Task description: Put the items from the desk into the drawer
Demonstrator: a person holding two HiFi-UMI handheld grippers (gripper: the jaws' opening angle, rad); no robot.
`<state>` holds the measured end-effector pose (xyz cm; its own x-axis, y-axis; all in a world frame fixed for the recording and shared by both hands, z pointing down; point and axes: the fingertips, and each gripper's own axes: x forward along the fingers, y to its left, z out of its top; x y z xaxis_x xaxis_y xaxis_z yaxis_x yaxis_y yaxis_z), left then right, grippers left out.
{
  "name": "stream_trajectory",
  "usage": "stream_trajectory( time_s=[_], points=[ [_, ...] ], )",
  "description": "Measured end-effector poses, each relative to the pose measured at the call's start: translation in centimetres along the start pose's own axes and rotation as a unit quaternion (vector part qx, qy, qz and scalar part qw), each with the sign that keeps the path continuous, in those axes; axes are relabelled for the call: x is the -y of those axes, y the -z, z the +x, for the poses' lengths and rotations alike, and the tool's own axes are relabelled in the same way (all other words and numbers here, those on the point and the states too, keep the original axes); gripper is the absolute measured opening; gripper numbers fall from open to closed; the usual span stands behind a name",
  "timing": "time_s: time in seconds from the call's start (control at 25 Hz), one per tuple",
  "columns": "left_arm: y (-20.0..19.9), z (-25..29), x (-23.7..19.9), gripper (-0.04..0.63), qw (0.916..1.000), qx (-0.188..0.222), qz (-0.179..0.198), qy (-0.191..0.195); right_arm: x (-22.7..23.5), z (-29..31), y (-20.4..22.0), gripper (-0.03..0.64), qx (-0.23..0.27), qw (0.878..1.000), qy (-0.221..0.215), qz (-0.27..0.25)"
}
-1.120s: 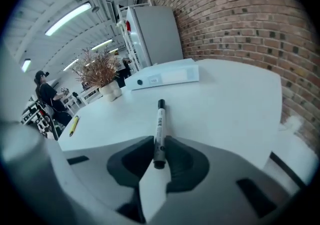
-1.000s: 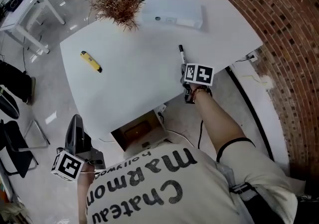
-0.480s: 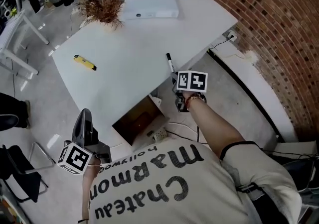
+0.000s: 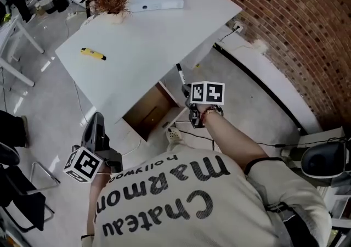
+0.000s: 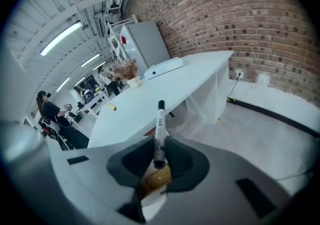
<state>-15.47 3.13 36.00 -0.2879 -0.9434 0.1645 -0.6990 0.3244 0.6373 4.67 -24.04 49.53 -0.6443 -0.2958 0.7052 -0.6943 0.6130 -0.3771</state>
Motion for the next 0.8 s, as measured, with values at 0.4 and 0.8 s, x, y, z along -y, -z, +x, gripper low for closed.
stream_trajectory(
  time_s=[0.4, 0.8],
  points=[
    [1.8, -6.5, -1.7, 0.002, 0.9996, -0.030, 0.000, 0.002, -5.2, -2.4, 9.4, 0.077, -0.036, 0.999, -0.021, 0.017],
    [7.4, -10.0, -5.9, 0.002, 0.9945, -0.086, -0.034, -0.050, -6.4, 1.0, 18.0, 0.077, -0.127, 0.992, -0.020, 0.013]
  ],
)
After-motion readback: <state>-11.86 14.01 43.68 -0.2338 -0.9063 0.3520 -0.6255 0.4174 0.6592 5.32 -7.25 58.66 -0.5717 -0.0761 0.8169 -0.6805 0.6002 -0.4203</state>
